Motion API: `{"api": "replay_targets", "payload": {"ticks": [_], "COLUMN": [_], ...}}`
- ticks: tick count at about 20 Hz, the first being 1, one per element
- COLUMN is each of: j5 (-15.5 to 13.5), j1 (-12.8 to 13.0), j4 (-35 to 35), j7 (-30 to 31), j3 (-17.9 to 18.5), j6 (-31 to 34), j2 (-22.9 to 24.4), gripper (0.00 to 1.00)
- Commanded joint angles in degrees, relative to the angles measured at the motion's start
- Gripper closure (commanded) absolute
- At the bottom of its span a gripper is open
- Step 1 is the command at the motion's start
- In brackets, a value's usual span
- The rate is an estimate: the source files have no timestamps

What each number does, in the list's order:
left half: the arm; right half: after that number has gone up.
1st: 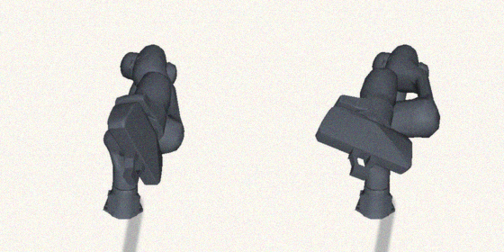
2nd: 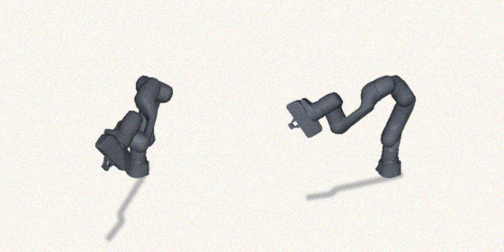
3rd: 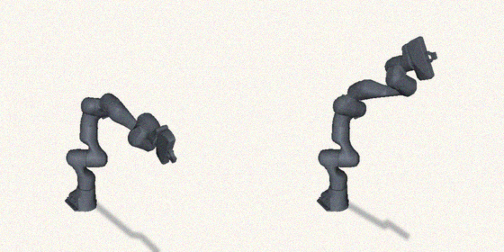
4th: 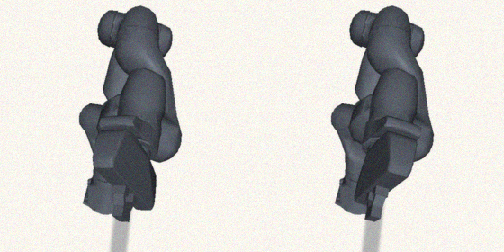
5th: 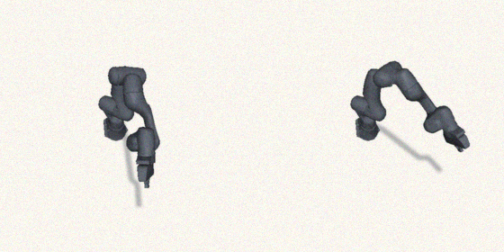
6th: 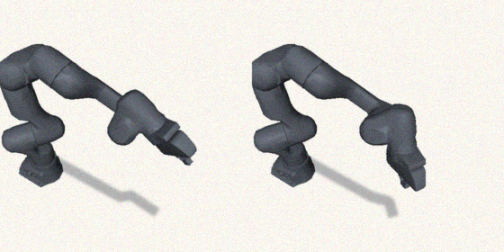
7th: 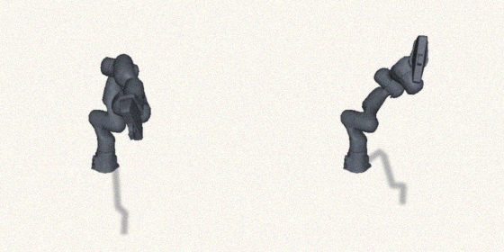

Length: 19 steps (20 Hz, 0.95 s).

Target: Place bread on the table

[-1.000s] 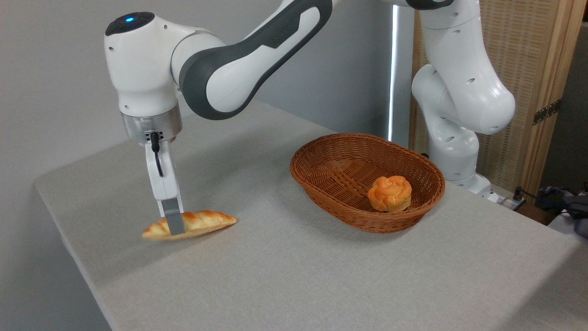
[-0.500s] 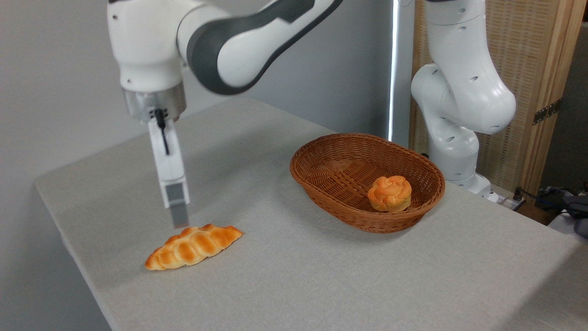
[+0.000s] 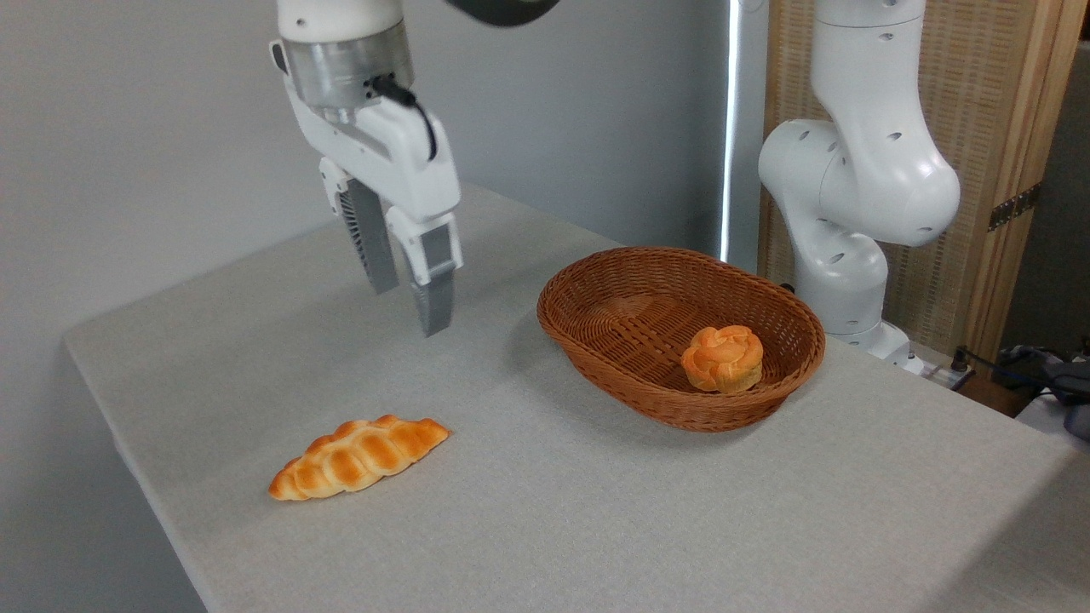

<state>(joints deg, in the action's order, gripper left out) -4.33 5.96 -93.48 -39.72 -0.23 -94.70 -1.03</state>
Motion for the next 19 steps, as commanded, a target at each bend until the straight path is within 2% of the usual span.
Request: {"api": "replay_targets", "payload": {"ticks": [1, 4, 19], "j5": [6.16, 6.52, 6.35], "j1": [-0.95, -1.21, -1.21], "j4": [2.86, 2.95, 2.95], "j7": [2.01, 4.64, 3.24], "j3": [-1.08, -1.17, -1.26], "j6": [3.21, 3.21, 3.12], "j2": [0.06, 0.15, 0.15], "gripper": [0.0, 0.0, 0.0]}}
